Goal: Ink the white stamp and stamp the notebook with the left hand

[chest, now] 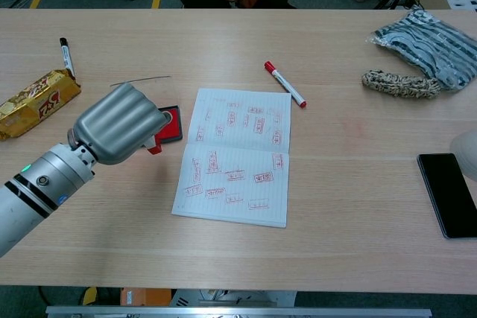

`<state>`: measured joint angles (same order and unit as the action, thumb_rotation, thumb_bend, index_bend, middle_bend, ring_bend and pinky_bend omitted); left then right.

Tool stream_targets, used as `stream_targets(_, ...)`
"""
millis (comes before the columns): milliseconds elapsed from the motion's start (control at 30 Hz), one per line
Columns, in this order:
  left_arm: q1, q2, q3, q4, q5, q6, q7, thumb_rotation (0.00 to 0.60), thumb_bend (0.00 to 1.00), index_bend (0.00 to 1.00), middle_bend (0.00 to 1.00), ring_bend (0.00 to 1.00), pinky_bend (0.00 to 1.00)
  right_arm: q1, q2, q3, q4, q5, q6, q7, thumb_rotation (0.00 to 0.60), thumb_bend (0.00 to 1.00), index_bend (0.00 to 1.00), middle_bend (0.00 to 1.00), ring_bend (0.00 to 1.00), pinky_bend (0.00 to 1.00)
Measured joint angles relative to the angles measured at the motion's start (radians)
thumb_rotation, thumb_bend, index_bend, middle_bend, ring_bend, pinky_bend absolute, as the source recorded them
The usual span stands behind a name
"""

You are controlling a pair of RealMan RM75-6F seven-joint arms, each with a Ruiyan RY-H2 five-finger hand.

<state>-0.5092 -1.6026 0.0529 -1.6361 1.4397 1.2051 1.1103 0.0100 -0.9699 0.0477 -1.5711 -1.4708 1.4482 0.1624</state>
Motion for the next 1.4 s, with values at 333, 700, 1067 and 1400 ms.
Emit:
stream_targets(333, 0.035, -0.026, 0.028, 0.09, -0.02, -0.013, -0.055, 0.6, 0.27, 0.54, 1.0, 1.0, 1.0, 0.003, 0.001, -0.002, -0.01, -0.001, -0.002, -0.011, 0.6, 0.22, 0.34, 0.35, 0.29, 0.44)
stream_targets(700, 0.069, -0.078, 0.021, 0.166, -0.033, 0.003, -0.091, 0.6, 0.27, 0.5, 1.0, 1.0, 1.0, 0.002, 0.006, -0.003, -0.021, 0.0, 0.003, -0.02, 0.6, 0.22, 0.34, 0.35, 0.29, 0.44)
stream_targets(1067, 0.077, 0.0, -0.004, 0.015, -0.064, 0.018, -0.066, 0.6, 0.27, 0.26, 0.99, 0.99, 1.0, 0.001, 0.018, 0.001, -0.035, 0.008, 0.009, -0.027, 0.6, 0.22, 0.33, 0.35, 0.29, 0.44)
stream_targets(1400, 0.102, 0.139, -0.084, -0.154, -0.152, 0.054, -0.251, 0.6, 0.27, 0.17, 0.64, 0.66, 0.97, 0.008, 0.029, 0.002, -0.042, 0.006, -0.003, -0.023, 0.6, 0.22, 0.33, 0.35, 0.29, 0.43)
